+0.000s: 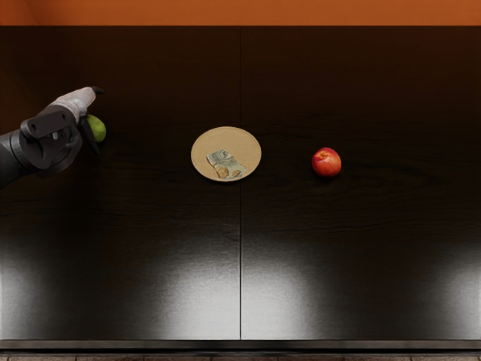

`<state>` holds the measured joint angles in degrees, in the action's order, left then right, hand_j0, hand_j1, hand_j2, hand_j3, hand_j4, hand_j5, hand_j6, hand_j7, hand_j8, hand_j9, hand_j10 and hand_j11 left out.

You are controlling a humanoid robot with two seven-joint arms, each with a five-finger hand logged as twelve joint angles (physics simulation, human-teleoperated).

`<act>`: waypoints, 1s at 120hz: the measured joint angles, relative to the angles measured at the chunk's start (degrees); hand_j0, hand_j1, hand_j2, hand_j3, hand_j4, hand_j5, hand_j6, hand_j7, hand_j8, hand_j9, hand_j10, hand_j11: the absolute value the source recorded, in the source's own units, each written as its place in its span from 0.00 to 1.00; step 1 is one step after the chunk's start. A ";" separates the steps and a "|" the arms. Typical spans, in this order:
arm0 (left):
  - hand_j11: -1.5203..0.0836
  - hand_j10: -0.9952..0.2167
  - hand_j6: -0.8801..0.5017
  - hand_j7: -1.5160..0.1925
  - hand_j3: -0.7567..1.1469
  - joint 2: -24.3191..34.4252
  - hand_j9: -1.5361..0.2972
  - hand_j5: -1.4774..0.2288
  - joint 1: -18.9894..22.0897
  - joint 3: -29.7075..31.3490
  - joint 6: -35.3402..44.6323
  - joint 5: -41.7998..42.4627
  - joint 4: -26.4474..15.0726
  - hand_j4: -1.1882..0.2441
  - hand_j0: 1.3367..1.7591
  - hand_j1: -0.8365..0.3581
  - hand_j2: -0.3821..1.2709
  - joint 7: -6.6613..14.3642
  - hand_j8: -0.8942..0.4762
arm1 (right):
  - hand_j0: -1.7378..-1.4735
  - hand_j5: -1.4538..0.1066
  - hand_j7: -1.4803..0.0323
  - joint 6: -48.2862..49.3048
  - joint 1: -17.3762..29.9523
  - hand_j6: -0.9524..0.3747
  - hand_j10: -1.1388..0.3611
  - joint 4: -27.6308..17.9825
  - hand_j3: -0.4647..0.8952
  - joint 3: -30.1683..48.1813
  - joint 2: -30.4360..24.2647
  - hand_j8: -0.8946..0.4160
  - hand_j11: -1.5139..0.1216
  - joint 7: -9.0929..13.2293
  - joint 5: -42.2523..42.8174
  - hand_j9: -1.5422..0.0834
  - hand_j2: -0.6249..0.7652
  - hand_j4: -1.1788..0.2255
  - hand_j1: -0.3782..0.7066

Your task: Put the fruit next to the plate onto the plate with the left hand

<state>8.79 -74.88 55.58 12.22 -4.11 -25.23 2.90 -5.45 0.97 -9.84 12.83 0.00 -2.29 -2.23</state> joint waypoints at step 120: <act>0.65 0.51 0.37 0.60 0.40 -0.26 0.57 0.58 0.06 1.39 -0.44 0.93 -0.09 0.57 0.76 0.62 0.28 0.35 0.38 | 0.30 0.93 0.98 0.00 0.00 0.72 0.76 0.00 0.34 0.00 0.00 0.68 0.93 0.00 0.00 0.95 0.45 0.84 0.03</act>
<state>8.53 -74.82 56.97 11.78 -3.18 -25.32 3.25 -5.45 0.97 -9.84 12.83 0.00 -2.29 -2.24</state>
